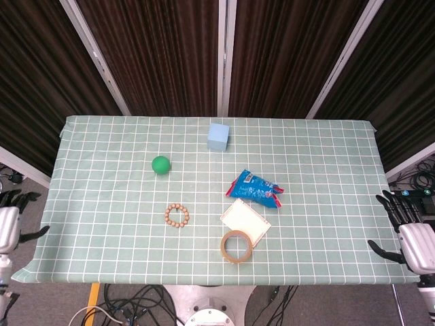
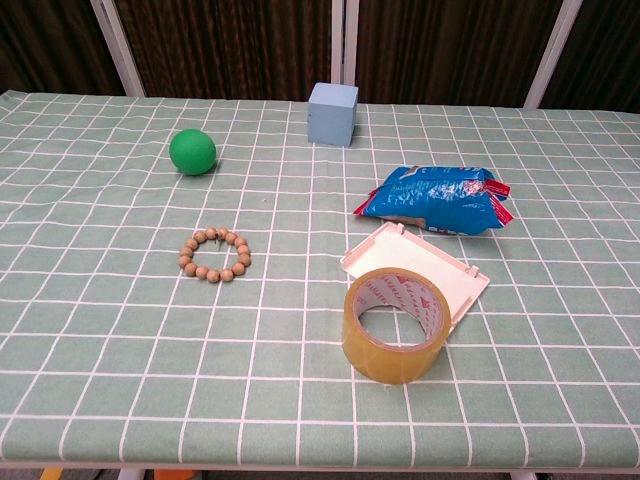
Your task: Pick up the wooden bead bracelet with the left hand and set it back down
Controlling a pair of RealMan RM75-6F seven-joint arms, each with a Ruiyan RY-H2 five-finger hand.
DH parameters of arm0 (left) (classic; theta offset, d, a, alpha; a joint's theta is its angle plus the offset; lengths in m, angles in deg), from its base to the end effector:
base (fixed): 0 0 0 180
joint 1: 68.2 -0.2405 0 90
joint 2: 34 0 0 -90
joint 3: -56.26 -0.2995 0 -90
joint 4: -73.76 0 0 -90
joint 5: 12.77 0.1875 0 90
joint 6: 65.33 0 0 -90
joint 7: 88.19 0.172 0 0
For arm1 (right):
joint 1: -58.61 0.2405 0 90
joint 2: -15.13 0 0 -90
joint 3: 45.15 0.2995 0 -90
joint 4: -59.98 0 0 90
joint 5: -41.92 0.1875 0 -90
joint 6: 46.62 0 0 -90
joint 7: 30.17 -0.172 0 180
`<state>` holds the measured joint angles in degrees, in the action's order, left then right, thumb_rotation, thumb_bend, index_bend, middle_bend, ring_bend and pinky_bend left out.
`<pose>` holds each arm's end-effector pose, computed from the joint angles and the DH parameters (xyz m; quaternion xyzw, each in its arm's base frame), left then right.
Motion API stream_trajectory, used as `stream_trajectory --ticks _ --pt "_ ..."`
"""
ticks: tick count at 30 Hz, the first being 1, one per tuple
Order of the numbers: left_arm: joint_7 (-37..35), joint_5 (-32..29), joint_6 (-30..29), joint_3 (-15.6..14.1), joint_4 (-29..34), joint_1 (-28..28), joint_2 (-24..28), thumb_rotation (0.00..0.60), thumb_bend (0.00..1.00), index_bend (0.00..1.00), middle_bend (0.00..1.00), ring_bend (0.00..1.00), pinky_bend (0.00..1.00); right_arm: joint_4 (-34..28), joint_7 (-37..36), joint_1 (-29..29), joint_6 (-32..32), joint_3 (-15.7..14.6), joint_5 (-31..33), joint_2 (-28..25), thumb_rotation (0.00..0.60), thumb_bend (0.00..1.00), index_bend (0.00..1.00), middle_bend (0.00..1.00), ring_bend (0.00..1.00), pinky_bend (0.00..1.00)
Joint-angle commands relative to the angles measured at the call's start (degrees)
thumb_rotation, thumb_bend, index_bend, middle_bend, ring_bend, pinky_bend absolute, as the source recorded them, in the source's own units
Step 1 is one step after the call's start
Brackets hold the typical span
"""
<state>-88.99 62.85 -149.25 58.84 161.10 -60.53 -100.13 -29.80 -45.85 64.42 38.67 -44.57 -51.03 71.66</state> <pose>-0.3738 0.2266 0.2036 -0.5538 -0.4071 -0.3572 0.6325 -0.3340 -0.2081 0.2345 0.6190 -0.4012 0.4241 0.5253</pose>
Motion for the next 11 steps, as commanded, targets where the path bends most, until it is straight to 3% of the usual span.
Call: stream_trajectory --ticks 1,5,11 --pt "2.3 0.81 -4.31 -3.59 4.87 -5.1 2.21 0.6 0.08 0.29 0.32 0.14 0.13 -0.31 0.82 -0.37 0.49 -0.41 -0.6 0.49 0.6 0.13 0.0 0.01 0.0 0.0" --pt "2.03 3.97 -7.29 -4.77 5.27 -7.29 1.59 0.6 0.08 0.29 0.31 0.13 0.08 -0.93 1.39 -0.53 0.68 -0.87 -1.36 0.45 0.6 0.13 0.0 0.0 0.0 0.0" --pt "3.93 7.57 -11.03 -4.83 4.51 -9.0 -0.22 0.6 0.08 0.2 0.16 0.01 0.02 -1.65 2.65 -0.47 0.73 -1.05 -1.91 0.4 0.6 0.12 0.0 0.0 0.0 0.0"
